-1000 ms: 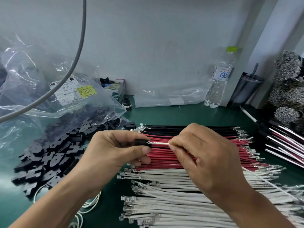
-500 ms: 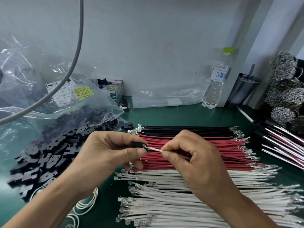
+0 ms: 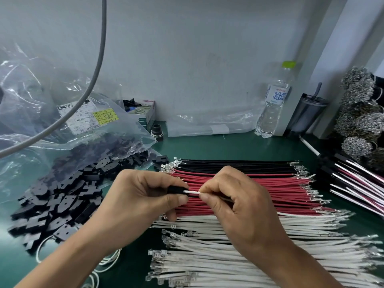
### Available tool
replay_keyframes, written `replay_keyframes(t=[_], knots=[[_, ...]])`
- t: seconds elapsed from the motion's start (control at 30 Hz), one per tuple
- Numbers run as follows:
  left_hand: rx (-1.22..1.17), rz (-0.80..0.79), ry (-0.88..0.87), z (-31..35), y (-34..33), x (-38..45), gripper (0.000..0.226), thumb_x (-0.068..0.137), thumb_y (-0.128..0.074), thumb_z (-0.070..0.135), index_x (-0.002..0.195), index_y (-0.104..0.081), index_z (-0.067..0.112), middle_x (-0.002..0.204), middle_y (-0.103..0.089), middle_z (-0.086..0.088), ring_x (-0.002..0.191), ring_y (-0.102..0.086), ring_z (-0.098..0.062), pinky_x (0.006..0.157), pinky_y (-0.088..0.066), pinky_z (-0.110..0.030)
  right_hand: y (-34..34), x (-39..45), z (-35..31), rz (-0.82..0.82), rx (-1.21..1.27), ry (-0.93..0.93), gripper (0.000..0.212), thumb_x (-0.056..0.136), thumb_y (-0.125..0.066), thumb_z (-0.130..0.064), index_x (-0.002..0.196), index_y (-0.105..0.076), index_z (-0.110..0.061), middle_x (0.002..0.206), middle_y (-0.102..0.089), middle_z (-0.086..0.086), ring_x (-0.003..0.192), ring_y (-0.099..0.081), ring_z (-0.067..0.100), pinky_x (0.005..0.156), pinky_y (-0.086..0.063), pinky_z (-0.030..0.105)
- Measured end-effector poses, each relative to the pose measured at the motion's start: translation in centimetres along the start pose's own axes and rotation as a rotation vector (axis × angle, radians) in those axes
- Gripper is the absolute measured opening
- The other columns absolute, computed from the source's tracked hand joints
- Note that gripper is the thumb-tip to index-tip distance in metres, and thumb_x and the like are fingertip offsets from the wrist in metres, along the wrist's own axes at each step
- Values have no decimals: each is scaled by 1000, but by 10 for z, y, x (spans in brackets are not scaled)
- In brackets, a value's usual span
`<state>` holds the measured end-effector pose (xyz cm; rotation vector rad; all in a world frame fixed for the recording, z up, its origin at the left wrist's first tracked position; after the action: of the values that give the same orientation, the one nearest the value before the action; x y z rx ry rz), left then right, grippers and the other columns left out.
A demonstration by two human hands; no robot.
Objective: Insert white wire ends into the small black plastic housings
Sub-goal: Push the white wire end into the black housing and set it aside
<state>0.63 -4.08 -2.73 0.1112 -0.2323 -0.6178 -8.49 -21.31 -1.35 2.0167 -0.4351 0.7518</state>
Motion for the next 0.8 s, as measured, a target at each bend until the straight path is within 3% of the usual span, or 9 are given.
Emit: replay_keyframes(t=[0.2, 0.4, 0.6, 0.73, 0.8], knots=[[-11, 23, -18, 0, 0, 1, 21, 71, -86, 28, 91, -83, 25, 65, -74, -14, 53, -70, -19, 52, -51, -15, 4, 3, 2, -18, 37, -62, 14, 93, -66, -35, 86, -71, -24, 82, -59, -14, 75, -59, 8, 63, -48, 29], [-56, 6, -42, -1, -5, 0, 20, 69, -85, 25, 89, -84, 22, 61, -73, -15, 49, -66, -14, 50, -48, -13, -2, 1, -4, 33, 5, -17, 14, 93, -67, -27, 83, -69, -16, 81, -56, -11, 73, -53, 5, 63, -44, 22], [-120, 52, -58, 3, 1, 2, 23, 67, -85, 20, 90, -84, 17, 68, -74, -19, 54, -69, -22, 51, -52, -18, 1, 10, -9, 75, -117, 62, 22, 98, -58, -37, 87, -68, -21, 83, -57, -13, 75, -54, 6, 61, -47, 28], [-234, 123, -73, 4, 12, 7, 36, 62, -91, 30, 92, -83, 12, 77, -76, -19, 58, -69, -21, 55, -56, -24, 9, 10, 2, 16, -220, 4, 26, 100, -49, -45, 111, -63, -26, 104, -54, -16, 96, -52, 6, 82, -45, 28], [-350, 145, -50, 2, 20, 9, 55, 54, -97, 45, 94, -82, 10, 86, -77, -20, 64, -71, -22, 58, -57, -25, 9, 5, 10, -103, -196, -71, 28, 103, -43, -49, 117, -60, -32, 101, -51, -23, 92, -51, 1, 79, -45, 28]])
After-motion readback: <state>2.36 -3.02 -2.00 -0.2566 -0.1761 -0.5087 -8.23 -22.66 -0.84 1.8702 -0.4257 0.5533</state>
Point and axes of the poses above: each hand's wrist, its own x-axis towards the middle knuckle, its own y-axis out of the back of the hand, z = x × y, the point moved 4 cm from there along x, towards the middle knuckle
